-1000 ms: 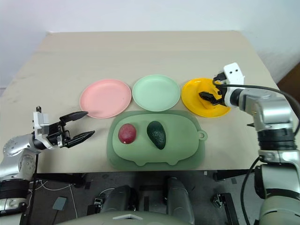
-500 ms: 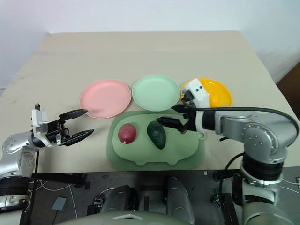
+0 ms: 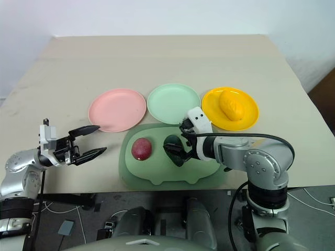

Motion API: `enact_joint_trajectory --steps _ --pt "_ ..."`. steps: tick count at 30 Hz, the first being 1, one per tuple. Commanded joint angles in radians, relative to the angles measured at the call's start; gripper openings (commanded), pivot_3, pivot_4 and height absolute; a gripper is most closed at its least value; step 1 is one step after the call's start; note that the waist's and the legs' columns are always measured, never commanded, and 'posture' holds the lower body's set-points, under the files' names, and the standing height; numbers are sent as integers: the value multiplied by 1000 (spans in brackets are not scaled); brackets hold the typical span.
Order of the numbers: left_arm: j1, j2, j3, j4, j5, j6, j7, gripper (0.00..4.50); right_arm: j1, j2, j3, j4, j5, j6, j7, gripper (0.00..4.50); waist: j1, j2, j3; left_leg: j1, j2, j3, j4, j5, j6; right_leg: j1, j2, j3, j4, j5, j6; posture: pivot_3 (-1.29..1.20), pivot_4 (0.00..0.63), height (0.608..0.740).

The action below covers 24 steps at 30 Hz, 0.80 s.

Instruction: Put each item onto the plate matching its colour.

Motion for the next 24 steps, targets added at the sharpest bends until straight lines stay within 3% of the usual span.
enact_joint_trajectory --steps 1,8,12,13,19,24 --pt "8 0 8 -45 -8 -7 10 4500 1 9 47 2 -35 0 1 4466 0 0 0 0 0 0 0 0 0 0 0 0 0 0 0 0 150 733" --pt "17 0 9 -77 -11 8 31 4500 1 0 111 23 -98 -43 25 4466 -1 0 0 0 0 0 0 0 0 0 0 0 0 0 0 0 150 733" --pt "20 0 9 -89 -12 14 41 4500 -20 -7 114 40 -126 -65 45 3221 0 0 0 0 0 0 0 0 0 0 0 0 0 0 0 0 150 733" --pt "20 -1 7 -94 -12 17 46 4500 -40 -11 106 47 -125 -70 59 3137 0 0 0 0 0 0 0 0 0 0 0 0 0 0 0 0 150 733" --pt "11 -2 2 -94 -11 18 55 4500 -257 18 -16 269 -141 -208 129 3137 -3 0 0 0 0 0 0 0 0 0 0 0 0 0 0 0 150 733" --pt "-6 -3 -3 -78 -9 13 51 4500 -404 -4 80 589 -319 -455 167 3137 -3 0 0 -1 0 2 -1 0 0 0 1 -1 0 0 0 0 150 733"
